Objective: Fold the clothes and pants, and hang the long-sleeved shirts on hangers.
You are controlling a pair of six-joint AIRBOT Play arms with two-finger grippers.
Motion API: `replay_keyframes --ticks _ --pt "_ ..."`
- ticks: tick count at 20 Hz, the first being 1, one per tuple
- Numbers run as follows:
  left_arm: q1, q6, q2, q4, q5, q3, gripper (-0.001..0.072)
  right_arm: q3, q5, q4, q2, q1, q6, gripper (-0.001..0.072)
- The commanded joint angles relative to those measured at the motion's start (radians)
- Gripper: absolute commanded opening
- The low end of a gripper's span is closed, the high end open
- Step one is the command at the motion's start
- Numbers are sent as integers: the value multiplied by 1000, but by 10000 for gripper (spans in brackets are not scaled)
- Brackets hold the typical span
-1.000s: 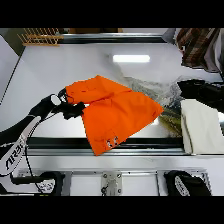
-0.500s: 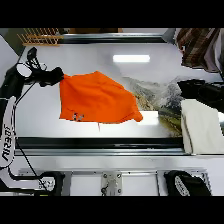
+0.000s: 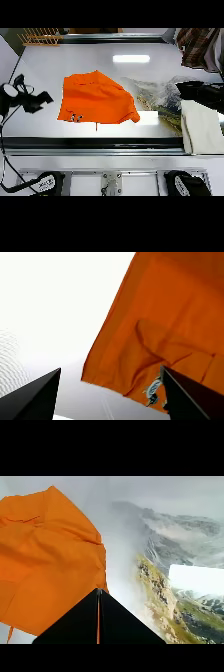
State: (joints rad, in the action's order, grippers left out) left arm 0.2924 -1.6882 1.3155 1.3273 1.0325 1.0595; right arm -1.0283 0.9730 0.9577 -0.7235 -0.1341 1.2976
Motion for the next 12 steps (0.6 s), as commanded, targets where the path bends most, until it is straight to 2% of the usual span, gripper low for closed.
replay_keyframes --ticks 1,4,7,9,12 --pt "74 -87 -87 -23 -85 -262 684 1 12 -2 0 0 0 13" --pt "121 -80 -90 -186 -170 -368 684 1 12 -16 -1 0 0 13" --pt "106 -62 -90 -312 -300 -426 684 1 12 -29 -1 0 0 13" --pt "68 -62 -78 -337 -354 -426 683 1 12 -28 -1 0 0 13" --pt "-11 -62 13 -335 -333 -362 684 1 12 -28 -1 0 0 13"
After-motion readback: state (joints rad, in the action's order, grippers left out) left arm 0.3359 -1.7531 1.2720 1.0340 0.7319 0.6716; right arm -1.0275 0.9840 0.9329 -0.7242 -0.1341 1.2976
